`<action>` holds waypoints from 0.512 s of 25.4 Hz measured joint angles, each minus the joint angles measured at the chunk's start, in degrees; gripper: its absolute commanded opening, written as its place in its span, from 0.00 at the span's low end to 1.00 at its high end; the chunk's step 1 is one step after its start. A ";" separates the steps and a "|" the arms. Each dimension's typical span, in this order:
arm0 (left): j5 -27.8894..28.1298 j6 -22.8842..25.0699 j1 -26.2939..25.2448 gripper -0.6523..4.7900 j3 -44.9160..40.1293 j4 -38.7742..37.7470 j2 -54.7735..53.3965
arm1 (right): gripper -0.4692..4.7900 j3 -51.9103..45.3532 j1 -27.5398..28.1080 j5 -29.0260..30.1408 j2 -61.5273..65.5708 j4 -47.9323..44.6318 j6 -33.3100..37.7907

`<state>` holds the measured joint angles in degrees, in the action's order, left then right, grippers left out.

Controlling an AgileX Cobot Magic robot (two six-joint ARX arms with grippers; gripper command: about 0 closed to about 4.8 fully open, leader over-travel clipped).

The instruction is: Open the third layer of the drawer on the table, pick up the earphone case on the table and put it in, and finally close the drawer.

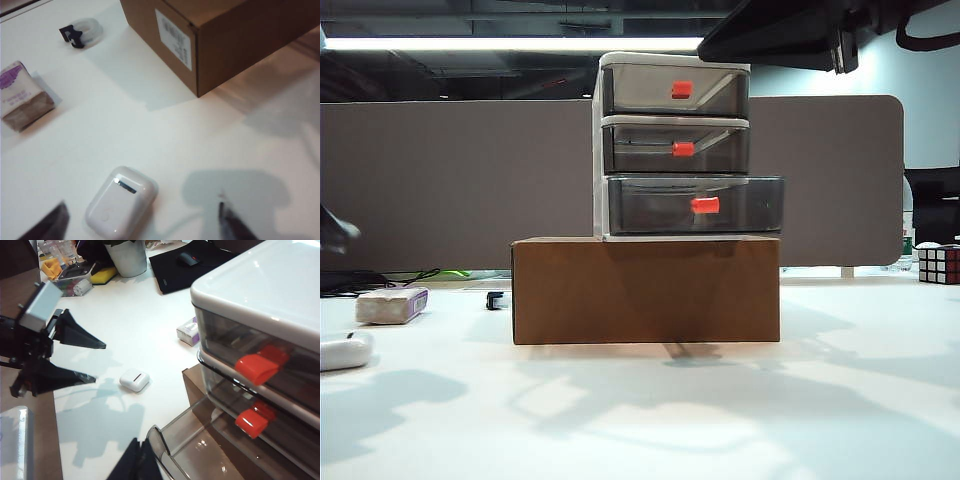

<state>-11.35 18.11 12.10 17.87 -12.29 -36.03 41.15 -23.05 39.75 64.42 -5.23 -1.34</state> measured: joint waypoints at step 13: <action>-13.20 11.63 -7.45 0.80 1.05 9.64 -22.34 | 0.08 0.00 0.00 1.07 -0.04 0.39 -0.46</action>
<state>-24.56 29.74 4.64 18.92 -2.66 -58.37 41.15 -23.05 40.82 64.38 -4.84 -1.80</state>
